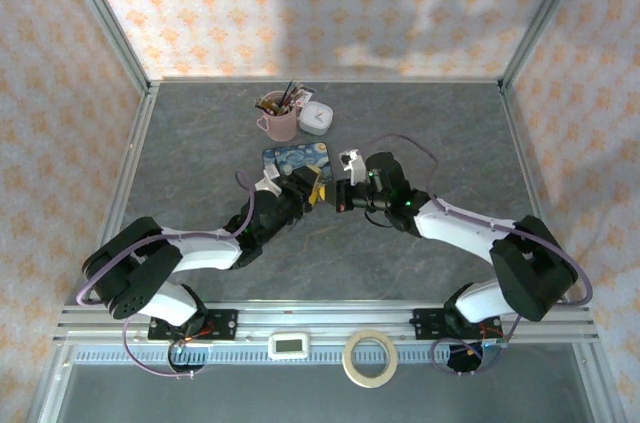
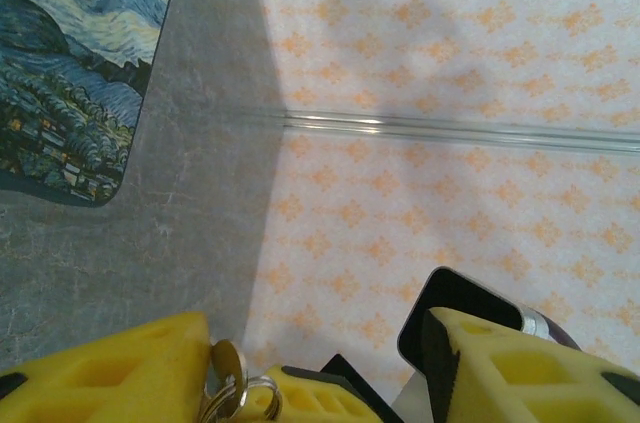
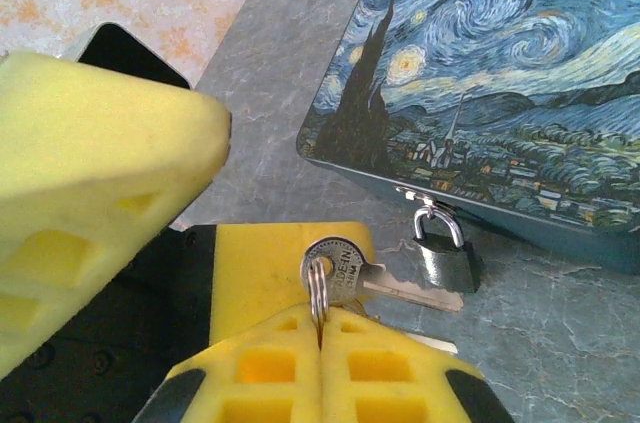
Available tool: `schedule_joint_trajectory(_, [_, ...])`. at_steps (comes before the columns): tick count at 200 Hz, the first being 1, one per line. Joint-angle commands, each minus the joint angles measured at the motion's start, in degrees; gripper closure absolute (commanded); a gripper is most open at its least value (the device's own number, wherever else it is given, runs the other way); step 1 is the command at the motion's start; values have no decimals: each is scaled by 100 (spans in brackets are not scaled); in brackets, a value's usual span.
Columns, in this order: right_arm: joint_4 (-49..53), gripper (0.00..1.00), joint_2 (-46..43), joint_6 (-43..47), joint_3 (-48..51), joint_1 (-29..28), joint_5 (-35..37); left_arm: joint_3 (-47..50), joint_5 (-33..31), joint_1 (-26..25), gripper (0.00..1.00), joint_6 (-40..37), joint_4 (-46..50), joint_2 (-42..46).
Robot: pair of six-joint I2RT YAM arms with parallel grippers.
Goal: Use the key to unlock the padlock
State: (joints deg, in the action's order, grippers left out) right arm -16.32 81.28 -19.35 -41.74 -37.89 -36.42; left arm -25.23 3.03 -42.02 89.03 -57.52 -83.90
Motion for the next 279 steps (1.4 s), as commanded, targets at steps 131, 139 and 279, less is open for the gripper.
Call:
schedule_joint_trajectory(131, [711,100,99,996,-355,-196,-472,-127,212,-12,52,90,-503,-191])
schedule_joint_trajectory(139, [779,100,110,1018,-366,-193,-427,-106,182,-1,60,80,-509,-156])
schedule_joint_trajectory(279, [1272,100,-303,1286,-300,-135,171,-34,-5,84,89,-327,56,295])
